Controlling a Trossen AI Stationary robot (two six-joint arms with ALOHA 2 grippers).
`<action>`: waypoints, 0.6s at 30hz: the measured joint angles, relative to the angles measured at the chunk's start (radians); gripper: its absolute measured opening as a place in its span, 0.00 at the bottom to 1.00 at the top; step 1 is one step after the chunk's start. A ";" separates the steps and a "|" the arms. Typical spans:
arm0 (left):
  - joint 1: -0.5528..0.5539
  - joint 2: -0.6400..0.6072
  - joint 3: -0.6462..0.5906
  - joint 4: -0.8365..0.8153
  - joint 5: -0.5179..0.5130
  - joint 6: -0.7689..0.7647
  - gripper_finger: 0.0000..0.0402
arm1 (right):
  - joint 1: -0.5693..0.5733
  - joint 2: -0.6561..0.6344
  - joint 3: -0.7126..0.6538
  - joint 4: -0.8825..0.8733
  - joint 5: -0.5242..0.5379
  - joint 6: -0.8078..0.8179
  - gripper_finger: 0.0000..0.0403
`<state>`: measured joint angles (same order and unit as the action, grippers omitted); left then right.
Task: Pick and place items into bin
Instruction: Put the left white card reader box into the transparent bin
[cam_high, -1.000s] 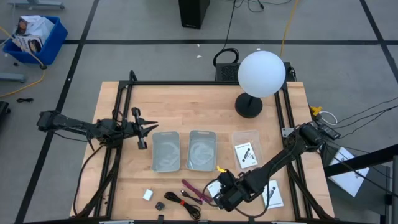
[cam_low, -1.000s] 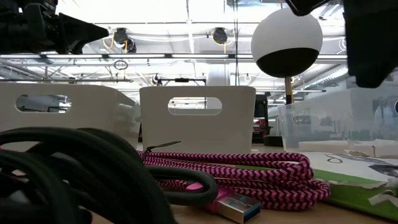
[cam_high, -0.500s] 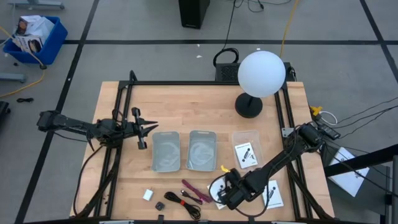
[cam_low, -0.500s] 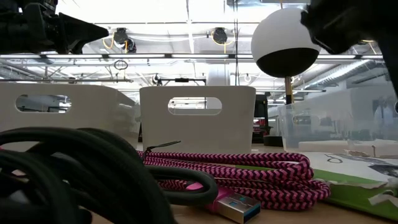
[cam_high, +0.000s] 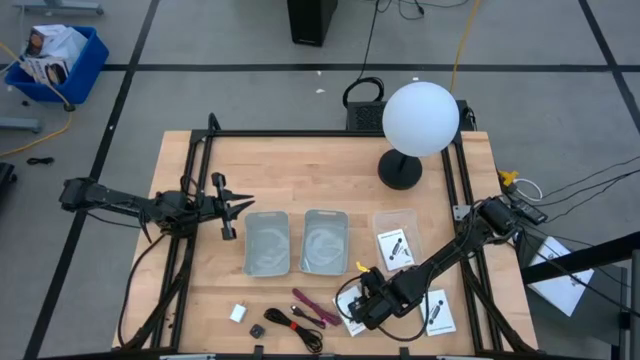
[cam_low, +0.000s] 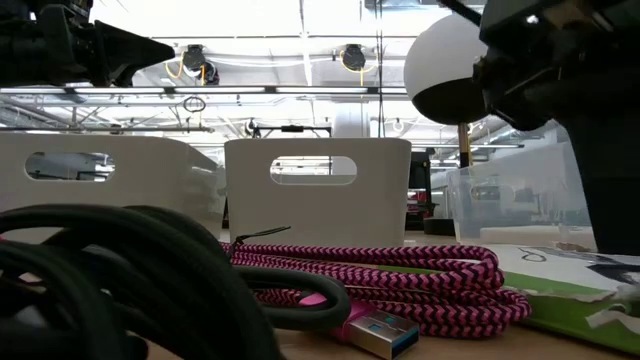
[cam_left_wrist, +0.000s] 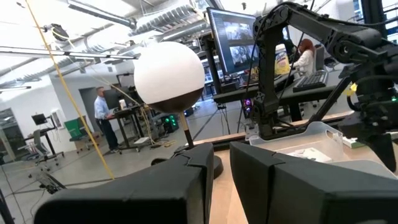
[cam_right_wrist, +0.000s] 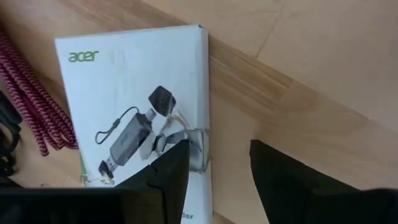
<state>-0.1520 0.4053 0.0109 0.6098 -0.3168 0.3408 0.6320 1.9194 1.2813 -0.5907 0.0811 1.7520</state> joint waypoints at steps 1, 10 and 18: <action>0.000 0.000 0.000 0.000 0.000 0.000 0.16 | -0.002 0.000 -0.003 0.001 0.000 -0.001 0.40; 0.000 0.000 0.000 0.000 0.000 0.000 0.16 | -0.002 -0.006 -0.059 0.096 0.022 -0.010 0.36; 0.000 0.000 0.000 0.000 0.000 0.000 0.16 | -0.002 0.024 -0.061 0.110 -0.049 -0.040 0.17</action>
<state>-0.1520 0.4054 0.0106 0.6094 -0.3168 0.3408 0.6297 1.9432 1.2201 -0.4810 0.0320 1.7122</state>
